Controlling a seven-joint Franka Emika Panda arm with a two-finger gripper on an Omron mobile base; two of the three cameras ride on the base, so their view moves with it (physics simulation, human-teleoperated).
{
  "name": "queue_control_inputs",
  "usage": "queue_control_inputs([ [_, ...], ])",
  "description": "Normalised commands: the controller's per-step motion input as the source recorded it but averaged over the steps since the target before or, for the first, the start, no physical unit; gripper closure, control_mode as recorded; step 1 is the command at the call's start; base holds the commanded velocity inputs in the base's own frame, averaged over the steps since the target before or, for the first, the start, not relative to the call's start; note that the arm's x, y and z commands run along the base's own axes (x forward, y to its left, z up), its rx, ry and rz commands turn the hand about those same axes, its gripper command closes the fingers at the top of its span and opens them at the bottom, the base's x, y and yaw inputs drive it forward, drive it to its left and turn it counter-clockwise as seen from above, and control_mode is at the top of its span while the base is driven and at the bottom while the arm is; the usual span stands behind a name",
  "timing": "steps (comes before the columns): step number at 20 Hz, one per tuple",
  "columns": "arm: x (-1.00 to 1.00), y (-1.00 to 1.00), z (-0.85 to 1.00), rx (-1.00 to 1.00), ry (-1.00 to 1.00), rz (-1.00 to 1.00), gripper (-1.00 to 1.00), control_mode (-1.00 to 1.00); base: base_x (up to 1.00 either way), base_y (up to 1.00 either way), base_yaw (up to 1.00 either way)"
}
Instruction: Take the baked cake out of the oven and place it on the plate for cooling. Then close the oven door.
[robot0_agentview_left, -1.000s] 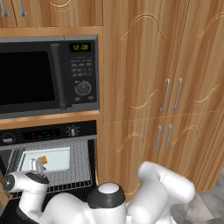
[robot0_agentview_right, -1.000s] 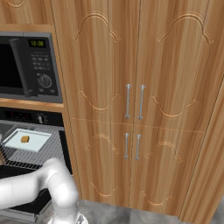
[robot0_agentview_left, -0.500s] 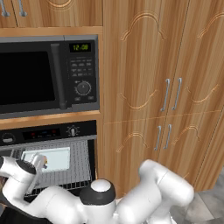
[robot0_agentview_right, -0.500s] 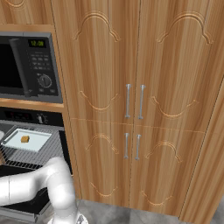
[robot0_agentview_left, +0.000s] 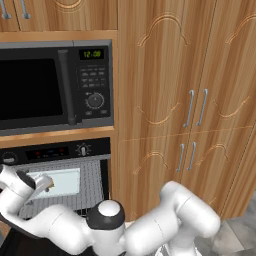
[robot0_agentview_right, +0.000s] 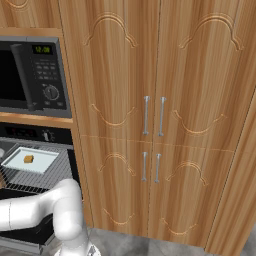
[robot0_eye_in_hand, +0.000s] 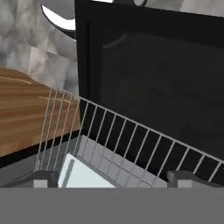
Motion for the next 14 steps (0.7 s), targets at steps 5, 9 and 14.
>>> queue_control_inputs([
  [5, 0.14, 0.06, -0.13, 0.28, -0.4, -0.2, -1.0, -1.0, 0.0, 0.0, 0.0],
  [9, 0.26, -0.08, -0.08, 0.29, -0.08, -0.17, -1.0, -1.0, 0.0, 0.0, 0.0],
  [14, 0.17, -0.03, -0.01, 0.37, -0.03, -0.2, -1.0, -1.0, 0.0, 0.0, 0.0],
])
